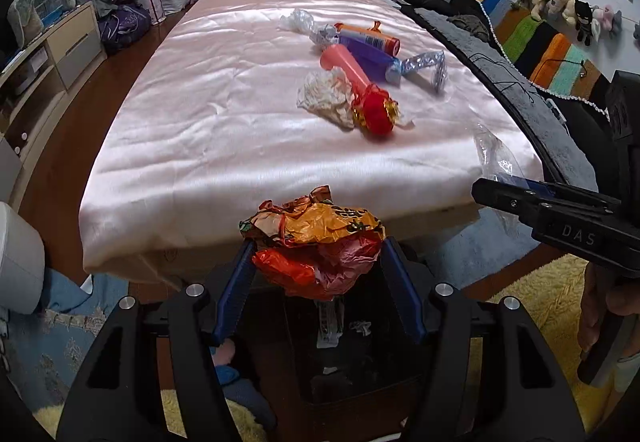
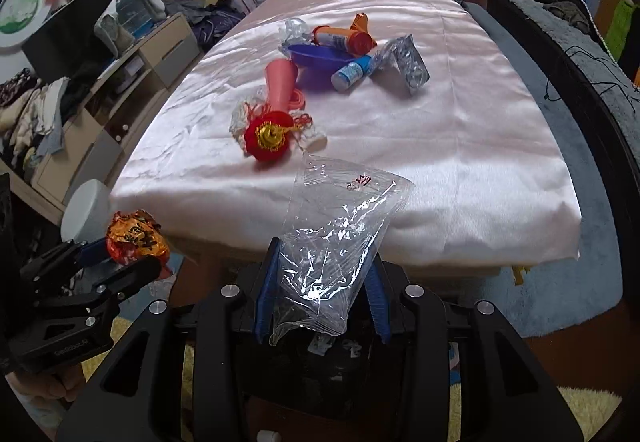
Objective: Collect trash
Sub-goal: 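Carry both items down into the black bin and release them, then grasp the red tassel ornament with the left tool while the right tool grasps a clear plastic packet, then lower both tools into the black bin and open them to drop the items, then grasp the crumpled white tissue with the left tool, then carry the tissue down into the black bin and open the left tool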
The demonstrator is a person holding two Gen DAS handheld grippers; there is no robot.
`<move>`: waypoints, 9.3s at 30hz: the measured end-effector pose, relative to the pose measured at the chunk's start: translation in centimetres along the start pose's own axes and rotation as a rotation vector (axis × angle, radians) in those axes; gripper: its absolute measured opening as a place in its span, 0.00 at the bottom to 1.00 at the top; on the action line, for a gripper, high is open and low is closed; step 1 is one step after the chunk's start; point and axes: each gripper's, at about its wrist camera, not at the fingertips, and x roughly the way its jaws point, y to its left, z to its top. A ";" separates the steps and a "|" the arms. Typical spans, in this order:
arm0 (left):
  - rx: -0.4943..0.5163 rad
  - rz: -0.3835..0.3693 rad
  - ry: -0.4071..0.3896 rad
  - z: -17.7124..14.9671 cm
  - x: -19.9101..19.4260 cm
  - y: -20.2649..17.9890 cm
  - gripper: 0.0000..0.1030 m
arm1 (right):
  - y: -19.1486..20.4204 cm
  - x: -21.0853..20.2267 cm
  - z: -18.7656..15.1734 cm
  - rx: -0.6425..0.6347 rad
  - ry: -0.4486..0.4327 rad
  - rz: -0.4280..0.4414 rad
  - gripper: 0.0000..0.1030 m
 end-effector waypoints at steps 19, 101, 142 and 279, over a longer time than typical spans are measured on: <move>0.000 -0.027 0.124 -7.9 6.0 -0.8 0.59 | 0.2 5.0 -6.6 -0.014 0.152 0.014 0.41; 0.087 -0.150 0.068 10.8 9.6 -4.6 0.31 | -6.4 8.4 15.9 -0.001 -0.024 -0.113 0.25; 0.027 -0.119 0.045 -1.5 0.5 -2.1 0.31 | 0.5 -1.5 0.3 -0.047 -0.045 -0.052 0.23; 0.048 -0.057 -0.076 4.7 -2.4 -1.0 0.11 | 0.6 -2.7 5.0 -0.065 -0.081 -0.038 0.31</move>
